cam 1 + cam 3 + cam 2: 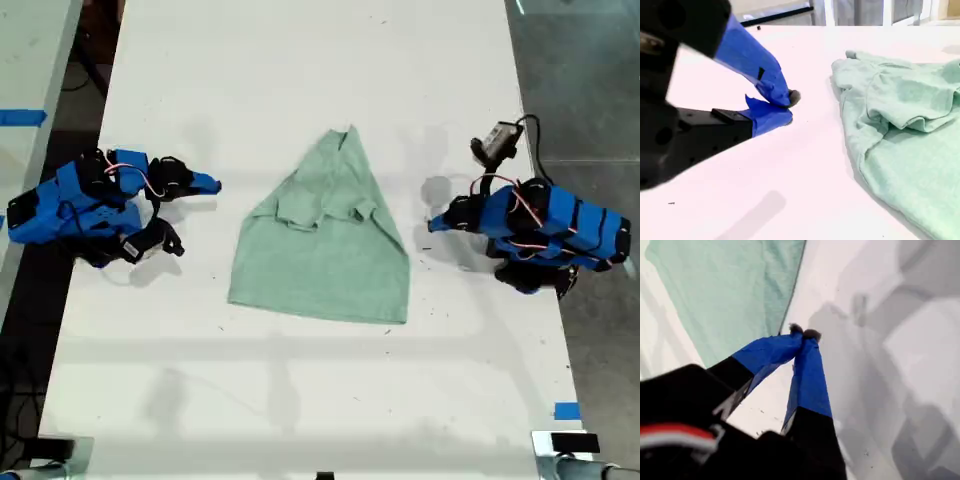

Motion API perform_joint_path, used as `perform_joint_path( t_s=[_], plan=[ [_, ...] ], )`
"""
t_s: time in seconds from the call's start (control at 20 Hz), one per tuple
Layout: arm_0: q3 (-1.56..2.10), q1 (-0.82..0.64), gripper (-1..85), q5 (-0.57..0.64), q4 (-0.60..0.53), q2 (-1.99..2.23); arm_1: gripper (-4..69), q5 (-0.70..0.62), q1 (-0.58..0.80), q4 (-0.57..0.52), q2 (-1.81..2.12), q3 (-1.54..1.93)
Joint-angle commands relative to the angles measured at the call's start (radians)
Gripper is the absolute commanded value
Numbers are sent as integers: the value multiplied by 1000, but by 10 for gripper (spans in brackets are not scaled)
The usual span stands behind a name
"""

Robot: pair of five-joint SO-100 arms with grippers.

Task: Fold t shirt

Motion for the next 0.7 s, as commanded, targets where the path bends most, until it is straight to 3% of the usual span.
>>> perform_joint_path(
  t_s=[0.0,0.2,0.3,0.45,0.65],
  plan=[
    [-9,3,0,-17,3,8,-3,40,-35,20,-285,-299],
    [-9,3,0,-17,5,8,-5,273,-193,71,-867,-646],
    [-9,5,0,-17,5,8,56,388,-287,58,-1086,-741],
    [-9,8,0,-17,6,8,183,472,-370,-31,-1322,-785],
    [-11,8,0,-17,6,8,202,488,-405,-215,-1448,-719]
  ],
)
